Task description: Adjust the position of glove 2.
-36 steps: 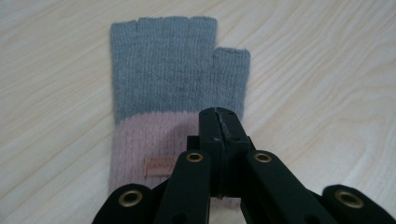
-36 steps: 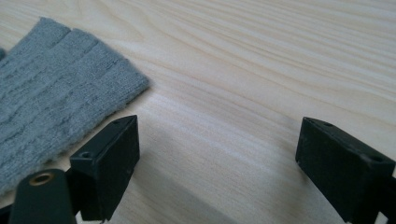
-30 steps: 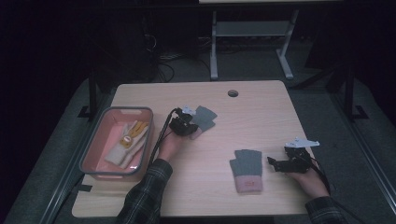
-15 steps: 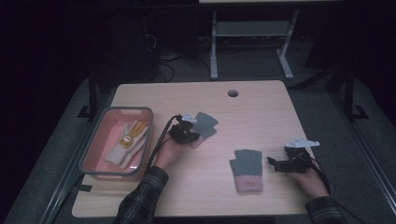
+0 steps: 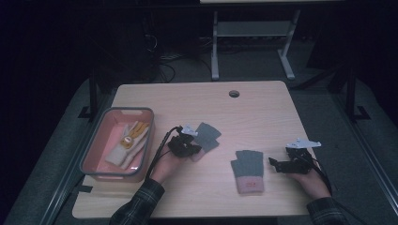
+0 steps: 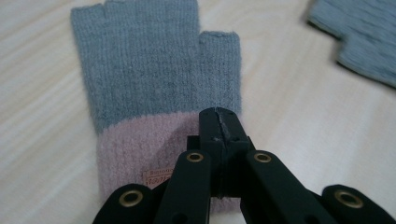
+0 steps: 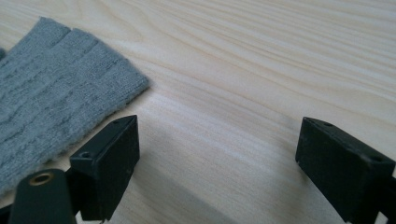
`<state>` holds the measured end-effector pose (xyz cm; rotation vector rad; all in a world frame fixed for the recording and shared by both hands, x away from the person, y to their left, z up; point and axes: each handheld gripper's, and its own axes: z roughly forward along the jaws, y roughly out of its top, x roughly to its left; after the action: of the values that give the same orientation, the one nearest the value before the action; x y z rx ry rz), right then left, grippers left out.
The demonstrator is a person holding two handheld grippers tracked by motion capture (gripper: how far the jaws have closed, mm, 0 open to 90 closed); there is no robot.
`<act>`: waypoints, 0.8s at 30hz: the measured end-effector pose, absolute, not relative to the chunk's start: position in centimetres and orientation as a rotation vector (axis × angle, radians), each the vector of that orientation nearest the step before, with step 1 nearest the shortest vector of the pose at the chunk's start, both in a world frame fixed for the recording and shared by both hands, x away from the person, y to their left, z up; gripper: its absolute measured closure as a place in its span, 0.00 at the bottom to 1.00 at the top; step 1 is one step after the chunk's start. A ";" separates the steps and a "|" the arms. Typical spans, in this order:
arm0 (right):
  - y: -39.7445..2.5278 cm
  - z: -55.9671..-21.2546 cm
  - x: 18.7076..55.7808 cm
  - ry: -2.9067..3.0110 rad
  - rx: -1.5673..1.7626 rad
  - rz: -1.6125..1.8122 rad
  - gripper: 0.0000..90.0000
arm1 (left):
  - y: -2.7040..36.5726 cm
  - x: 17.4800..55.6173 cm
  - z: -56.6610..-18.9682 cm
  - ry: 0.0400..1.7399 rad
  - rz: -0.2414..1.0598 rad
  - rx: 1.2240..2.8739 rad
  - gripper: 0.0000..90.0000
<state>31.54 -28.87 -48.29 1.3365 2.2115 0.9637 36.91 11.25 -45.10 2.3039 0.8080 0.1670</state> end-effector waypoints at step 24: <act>-28.8 -48.3 31.5 2.209 1.341 0.966 0.15 | 12.0 31.6 -43.7 0.714 0.127 2.283 0.90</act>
<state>31.51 -28.81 -48.29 1.3406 2.2092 0.9665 31.61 12.00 -43.66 2.2829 0.7140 0.1272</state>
